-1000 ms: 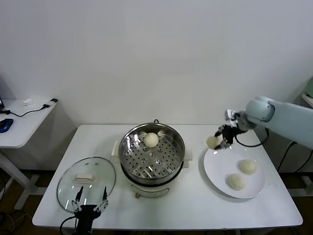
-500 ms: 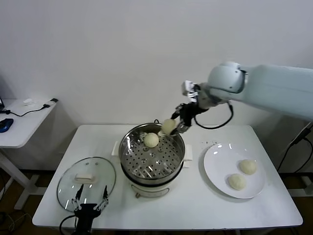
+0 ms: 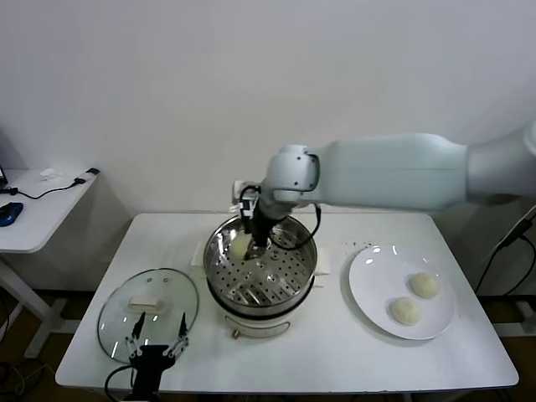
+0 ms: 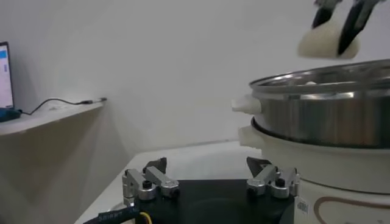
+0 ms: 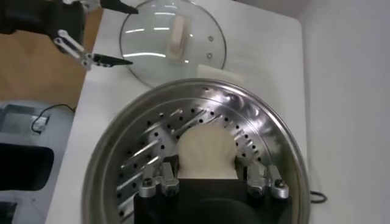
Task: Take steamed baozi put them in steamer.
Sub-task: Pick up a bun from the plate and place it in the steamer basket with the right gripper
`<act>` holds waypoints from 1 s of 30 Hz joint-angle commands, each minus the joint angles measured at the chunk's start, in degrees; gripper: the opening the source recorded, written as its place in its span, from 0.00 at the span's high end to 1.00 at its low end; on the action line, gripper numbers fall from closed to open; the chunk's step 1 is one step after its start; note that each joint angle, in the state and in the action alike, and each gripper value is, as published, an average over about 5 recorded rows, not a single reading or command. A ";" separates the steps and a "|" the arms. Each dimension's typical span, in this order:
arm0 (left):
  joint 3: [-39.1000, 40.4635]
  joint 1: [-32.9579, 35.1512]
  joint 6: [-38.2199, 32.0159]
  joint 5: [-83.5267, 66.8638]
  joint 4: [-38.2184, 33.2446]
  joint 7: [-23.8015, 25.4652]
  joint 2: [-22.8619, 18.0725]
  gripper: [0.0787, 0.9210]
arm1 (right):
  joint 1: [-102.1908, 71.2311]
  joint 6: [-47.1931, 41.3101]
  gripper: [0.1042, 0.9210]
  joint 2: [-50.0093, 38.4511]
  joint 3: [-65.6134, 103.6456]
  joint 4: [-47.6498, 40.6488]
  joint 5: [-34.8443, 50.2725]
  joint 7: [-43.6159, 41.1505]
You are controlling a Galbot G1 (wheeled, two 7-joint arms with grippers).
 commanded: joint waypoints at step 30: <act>-0.27 -0.09 -0.13 -0.66 0.14 0.01 0.02 0.12 | 3.72 9.46 0.12 -4.95 3.46 -3.72 -8.67 -13.48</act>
